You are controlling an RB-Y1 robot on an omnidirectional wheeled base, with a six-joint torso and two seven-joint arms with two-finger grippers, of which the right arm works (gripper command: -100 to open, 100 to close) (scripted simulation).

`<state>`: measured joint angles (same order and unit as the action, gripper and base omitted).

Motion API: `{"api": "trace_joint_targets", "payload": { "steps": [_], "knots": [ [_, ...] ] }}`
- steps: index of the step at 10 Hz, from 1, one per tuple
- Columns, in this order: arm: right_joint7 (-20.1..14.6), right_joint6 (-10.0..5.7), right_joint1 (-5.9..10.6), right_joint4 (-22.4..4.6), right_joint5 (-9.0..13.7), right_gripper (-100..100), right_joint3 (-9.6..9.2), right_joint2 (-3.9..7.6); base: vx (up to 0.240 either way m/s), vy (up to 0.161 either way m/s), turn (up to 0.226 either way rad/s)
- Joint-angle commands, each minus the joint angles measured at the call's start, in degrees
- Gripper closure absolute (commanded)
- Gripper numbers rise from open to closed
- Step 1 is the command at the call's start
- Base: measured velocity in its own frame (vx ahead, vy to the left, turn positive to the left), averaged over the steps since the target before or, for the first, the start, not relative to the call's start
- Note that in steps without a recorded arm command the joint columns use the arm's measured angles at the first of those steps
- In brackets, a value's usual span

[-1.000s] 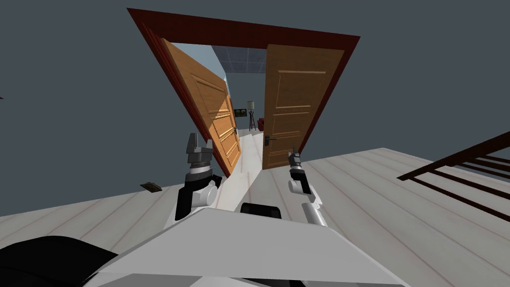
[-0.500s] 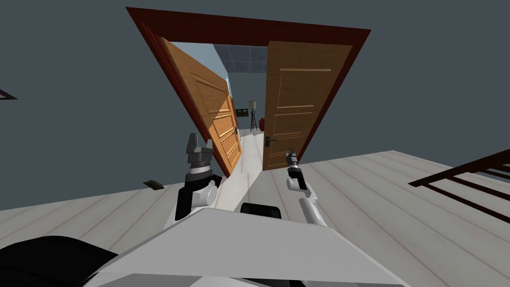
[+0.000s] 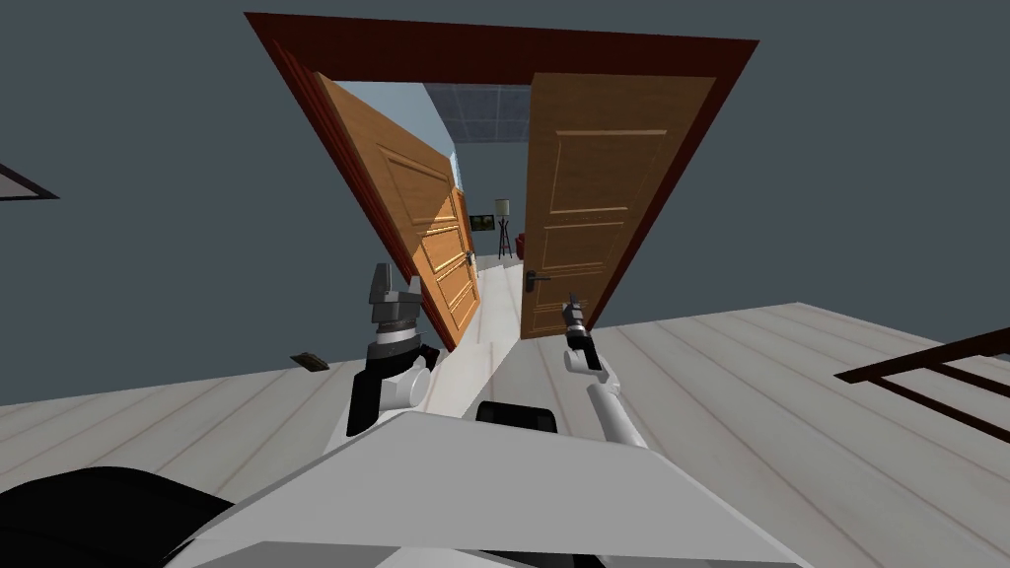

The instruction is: Push the door open

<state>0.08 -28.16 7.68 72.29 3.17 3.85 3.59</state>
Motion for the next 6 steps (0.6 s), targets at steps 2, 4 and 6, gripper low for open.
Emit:
{"api": "trace_joint_targets", "payload": {
  "steps": [2, 4, 6],
  "knots": [
    [-0.02, -0.38, 3.15, -4.72, 0.20, -100, 0.14, -0.29, 0.052, -0.055, 0.077],
    [-0.09, -0.48, 4.64, -8.43, 0.32, -100, 0.22, -0.34, 0.055, -0.052, 0.048],
    [-0.22, -0.67, 7.43, -12.33, 0.55, -100, 0.37, -0.53, 0.074, -0.069, 0.084]
  ]
}}
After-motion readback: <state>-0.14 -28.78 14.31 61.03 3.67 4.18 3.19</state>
